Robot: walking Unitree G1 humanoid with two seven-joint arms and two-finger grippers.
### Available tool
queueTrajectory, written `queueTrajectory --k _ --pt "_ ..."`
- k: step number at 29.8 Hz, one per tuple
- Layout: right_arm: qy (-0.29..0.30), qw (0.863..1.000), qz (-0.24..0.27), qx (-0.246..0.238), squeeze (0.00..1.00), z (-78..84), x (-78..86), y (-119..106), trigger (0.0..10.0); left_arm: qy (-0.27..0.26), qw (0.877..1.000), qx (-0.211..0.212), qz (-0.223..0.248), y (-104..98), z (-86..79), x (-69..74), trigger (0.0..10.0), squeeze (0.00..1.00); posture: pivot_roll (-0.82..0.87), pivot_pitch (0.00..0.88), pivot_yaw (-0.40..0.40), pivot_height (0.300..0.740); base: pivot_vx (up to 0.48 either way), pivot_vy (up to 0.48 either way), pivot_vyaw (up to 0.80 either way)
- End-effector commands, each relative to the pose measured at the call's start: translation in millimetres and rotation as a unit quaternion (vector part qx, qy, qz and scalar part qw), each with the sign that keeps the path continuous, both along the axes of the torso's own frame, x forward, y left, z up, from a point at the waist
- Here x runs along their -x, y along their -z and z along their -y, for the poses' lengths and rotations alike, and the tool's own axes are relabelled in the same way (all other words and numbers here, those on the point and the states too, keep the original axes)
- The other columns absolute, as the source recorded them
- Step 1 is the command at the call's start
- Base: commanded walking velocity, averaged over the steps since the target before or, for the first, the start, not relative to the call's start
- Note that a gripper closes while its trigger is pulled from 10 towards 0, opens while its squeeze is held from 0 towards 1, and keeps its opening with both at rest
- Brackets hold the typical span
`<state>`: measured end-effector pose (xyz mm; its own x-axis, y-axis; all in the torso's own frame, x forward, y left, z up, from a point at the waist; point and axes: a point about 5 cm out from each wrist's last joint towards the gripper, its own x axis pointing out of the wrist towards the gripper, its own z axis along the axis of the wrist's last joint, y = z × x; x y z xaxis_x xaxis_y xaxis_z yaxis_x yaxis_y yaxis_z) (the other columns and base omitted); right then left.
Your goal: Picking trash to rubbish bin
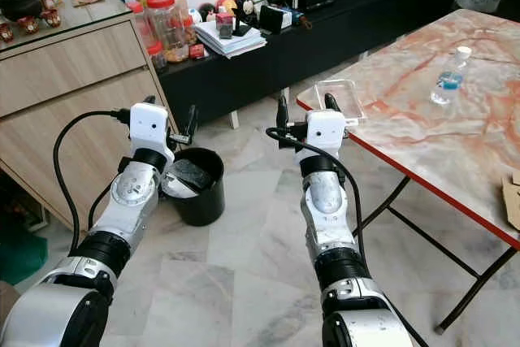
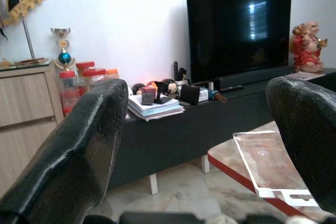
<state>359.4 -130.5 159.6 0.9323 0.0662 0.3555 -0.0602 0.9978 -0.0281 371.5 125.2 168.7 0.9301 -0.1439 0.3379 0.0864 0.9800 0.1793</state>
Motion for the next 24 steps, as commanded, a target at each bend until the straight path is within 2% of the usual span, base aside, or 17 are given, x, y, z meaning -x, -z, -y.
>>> queueTrajectory --k 1,6,10,24 --pt "-0.003 1.0 0.009 0.003 0.0 -4.1 -0.2 -5.5 10.0 -0.007 1.0 0.014 0.014 -9.6 -1.7 -2.0 10.0 0.0 -0.09 0.0 0.077 0.74 0.0 0.0 -0.8" --pt "-0.004 1.0 0.009 0.002 0.0 -4.9 -0.3 -5.7 10.0 -0.011 1.0 0.022 0.011 -9.3 -3.9 -2.3 10.0 0.0 -0.09 0.0 0.076 0.74 0.0 0.334 -0.8" --pt "-0.003 1.0 0.008 0.0 0.0 -5.8 -0.7 -6.2 10.0 -0.015 1.0 0.009 0.014 -8.9 -6.0 -1.6 10.0 0.0 -0.09 0.0 0.074 0.74 0.0 0.0 -0.8" --pt "0.002 1.0 0.007 -0.002 0.0 -5.8 -1.2 -7.7 10.0 -0.005 1.0 0.003 0.012 -8.2 -3.0 -1.1 10.0 0.0 -0.09 0.0 0.072 0.74 0.0 0.0 -0.8"
